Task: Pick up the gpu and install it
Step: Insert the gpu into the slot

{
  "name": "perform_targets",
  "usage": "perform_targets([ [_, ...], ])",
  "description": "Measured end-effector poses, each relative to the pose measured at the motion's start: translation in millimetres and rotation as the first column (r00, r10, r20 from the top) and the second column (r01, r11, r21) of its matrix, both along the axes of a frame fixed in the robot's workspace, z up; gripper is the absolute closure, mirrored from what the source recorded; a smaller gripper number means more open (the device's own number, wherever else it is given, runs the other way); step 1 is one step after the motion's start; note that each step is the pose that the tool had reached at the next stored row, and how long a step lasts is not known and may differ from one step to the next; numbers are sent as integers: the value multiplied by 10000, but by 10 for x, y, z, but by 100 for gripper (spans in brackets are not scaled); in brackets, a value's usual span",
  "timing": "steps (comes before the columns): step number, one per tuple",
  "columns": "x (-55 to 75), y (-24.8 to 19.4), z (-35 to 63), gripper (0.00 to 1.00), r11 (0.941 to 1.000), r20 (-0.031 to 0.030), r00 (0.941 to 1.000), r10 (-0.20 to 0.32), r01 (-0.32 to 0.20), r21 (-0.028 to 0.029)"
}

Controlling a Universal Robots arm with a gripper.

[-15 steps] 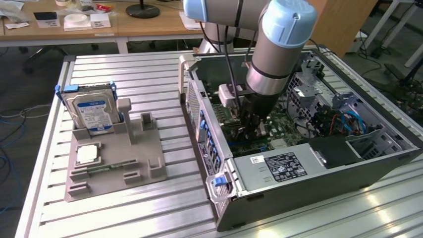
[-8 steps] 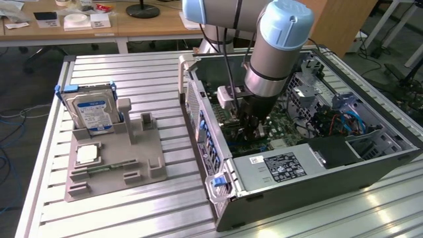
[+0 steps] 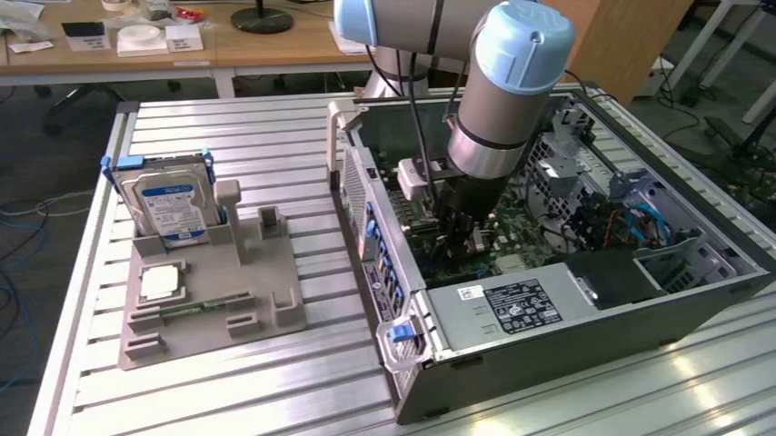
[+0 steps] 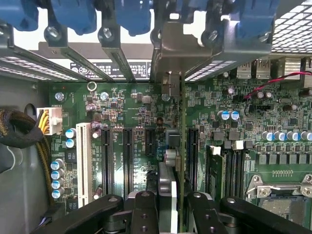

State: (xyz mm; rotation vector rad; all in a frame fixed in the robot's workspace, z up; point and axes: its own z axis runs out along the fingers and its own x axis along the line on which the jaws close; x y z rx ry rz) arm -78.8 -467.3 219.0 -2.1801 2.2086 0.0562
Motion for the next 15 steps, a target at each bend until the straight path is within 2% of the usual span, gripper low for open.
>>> perform_targets([
  [15,1,0,1,72,10000,-1,10000,1,-1,-1],
])
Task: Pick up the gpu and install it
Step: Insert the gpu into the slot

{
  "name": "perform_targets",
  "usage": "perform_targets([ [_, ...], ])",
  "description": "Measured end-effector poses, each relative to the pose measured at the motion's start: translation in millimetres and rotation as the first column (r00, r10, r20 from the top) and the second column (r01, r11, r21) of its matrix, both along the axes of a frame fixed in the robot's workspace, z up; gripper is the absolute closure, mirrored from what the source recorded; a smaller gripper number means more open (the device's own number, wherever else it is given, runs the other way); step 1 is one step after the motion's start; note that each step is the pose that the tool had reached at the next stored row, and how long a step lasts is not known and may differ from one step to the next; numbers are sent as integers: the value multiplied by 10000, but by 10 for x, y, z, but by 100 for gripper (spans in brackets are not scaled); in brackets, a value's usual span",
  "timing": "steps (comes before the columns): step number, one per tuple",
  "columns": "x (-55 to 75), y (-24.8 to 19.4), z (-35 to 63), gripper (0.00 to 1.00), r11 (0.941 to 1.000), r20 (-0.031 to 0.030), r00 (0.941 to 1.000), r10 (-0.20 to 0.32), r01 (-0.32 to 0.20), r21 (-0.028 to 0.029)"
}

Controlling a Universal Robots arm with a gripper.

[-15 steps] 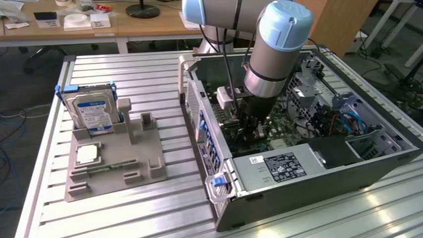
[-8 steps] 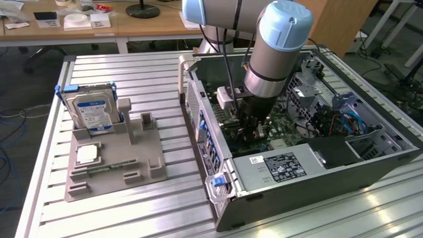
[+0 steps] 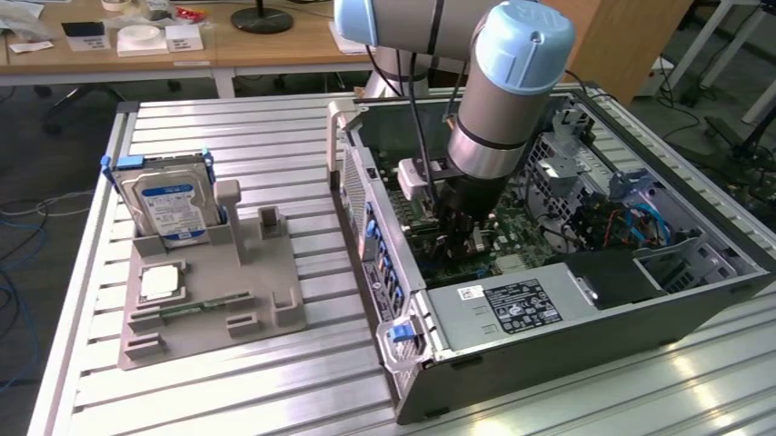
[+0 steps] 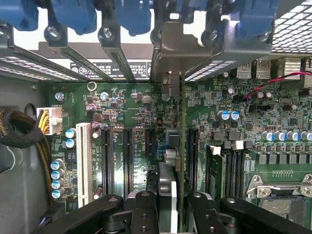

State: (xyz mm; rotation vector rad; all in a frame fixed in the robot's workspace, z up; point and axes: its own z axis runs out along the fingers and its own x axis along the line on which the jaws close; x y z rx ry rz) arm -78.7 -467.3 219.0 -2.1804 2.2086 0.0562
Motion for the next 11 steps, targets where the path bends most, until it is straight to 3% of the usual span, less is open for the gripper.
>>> perform_targets([
  [11,0,0,16,66,10000,2,10000,0,0,2],
])
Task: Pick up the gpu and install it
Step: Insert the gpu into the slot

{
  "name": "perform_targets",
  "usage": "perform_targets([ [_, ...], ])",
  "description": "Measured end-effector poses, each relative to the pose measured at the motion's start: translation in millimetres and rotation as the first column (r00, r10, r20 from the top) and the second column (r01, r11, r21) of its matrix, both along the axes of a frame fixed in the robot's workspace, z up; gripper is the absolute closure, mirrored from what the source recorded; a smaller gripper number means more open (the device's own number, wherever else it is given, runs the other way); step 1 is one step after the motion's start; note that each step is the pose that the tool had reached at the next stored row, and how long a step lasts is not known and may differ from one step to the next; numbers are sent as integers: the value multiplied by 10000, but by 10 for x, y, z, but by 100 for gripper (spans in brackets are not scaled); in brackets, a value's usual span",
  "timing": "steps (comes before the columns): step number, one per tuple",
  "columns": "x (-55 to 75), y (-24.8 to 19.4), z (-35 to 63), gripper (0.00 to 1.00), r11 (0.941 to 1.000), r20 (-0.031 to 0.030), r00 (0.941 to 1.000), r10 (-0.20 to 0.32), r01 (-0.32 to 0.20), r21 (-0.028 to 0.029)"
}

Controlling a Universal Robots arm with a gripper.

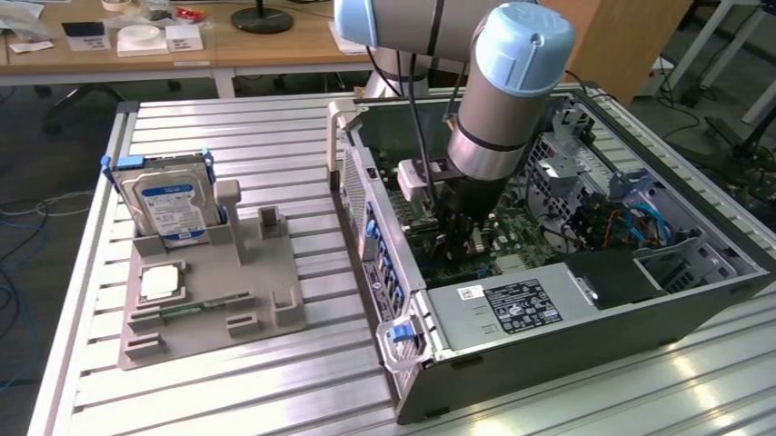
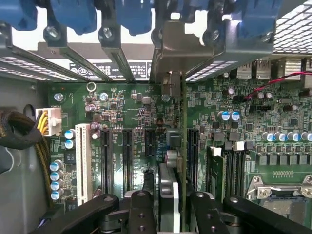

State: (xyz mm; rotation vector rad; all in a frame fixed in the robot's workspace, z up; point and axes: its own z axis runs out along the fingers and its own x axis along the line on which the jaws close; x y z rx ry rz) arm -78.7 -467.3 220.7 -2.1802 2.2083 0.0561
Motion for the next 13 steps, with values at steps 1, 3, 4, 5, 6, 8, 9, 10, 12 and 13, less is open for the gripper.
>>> perform_targets([
  [1,-1,-1,21,66,10000,-1,10000,-1,1,-5],
  [3,0,0,58,66,10000,6,10000,-1,1,-3],
  [4,0,0,62,66,10000,8,10000,-1,1,-2],
  [5,0,0,61,66,10000,9,10000,-1,1,-1],
  [6,0,0,62,66,10000,9,10000,0,0,-6],
  [8,0,0,58,66,10000,8,10000,0,0,-9],
  [9,0,0,42,66,10000,9,10000,0,0,-7],
  [10,0,0,30,66,10000,10,10000,-1,1,-11],
  [12,0,0,1,66,10000,8,10000,0,0,-27],
  [13,0,1,-14,66,10000,7,10000,0,0,-36],
])
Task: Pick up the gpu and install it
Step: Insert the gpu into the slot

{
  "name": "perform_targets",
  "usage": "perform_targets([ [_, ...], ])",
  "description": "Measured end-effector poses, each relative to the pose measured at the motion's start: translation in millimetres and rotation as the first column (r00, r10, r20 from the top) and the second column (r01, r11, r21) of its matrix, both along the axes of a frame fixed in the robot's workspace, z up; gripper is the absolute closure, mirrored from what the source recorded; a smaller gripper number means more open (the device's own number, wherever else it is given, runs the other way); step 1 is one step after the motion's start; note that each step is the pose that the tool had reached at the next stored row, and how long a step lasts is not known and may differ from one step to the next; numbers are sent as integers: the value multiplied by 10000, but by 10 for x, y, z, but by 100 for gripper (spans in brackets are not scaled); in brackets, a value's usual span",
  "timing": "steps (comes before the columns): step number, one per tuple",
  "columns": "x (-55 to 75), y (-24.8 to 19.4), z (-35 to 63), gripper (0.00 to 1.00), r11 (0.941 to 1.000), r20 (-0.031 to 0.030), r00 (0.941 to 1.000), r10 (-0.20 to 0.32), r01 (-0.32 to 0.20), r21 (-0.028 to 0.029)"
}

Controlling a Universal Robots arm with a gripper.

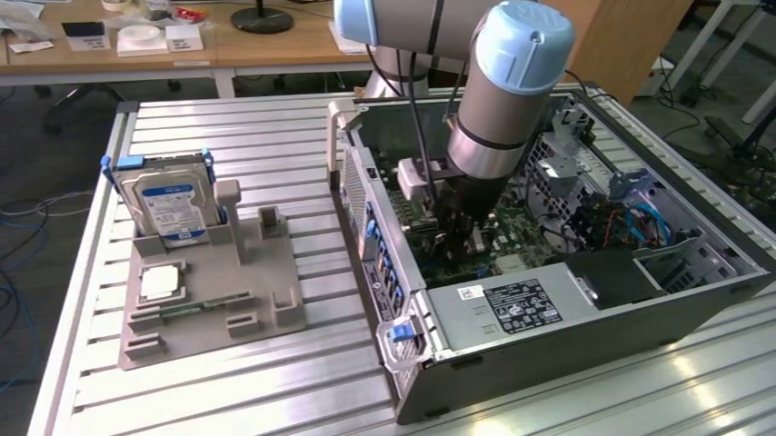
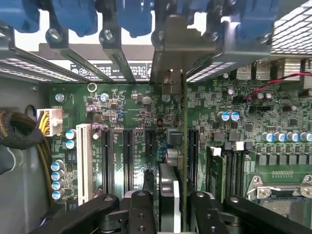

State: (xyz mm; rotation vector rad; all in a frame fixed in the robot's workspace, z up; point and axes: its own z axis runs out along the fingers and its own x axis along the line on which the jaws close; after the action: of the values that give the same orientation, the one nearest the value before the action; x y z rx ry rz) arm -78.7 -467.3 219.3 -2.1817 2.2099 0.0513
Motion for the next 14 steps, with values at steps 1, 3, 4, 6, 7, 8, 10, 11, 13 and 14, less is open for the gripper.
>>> perform_targets([
  [1,0,0,-13,66,10000,-1,10000,1,-1,-10],
  [3,0,0,-25,66,10000,-3,10000,0,0,-18],
  [4,0,0,-25,66,10000,-3,10000,0,0,-19],
  [6,0,0,-25,66,10000,-3,10000,0,0,-19],
  [7,0,0,-26,66,10000,-3,10000,0,0,-18],
  [8,0,0,-26,66,10000,-3,10000,0,0,-17],
  [10,0,1,-26,66,10000,-3,10000,0,0,-17],
  [11,0,0,-26,66,10000,-3,10000,0,0,-17],
  [13,0,1,-26,66,10000,-3,10000,0,0,-17],
  [14,0,0,-26,66,10000,-3,10000,0,0,-17],
])
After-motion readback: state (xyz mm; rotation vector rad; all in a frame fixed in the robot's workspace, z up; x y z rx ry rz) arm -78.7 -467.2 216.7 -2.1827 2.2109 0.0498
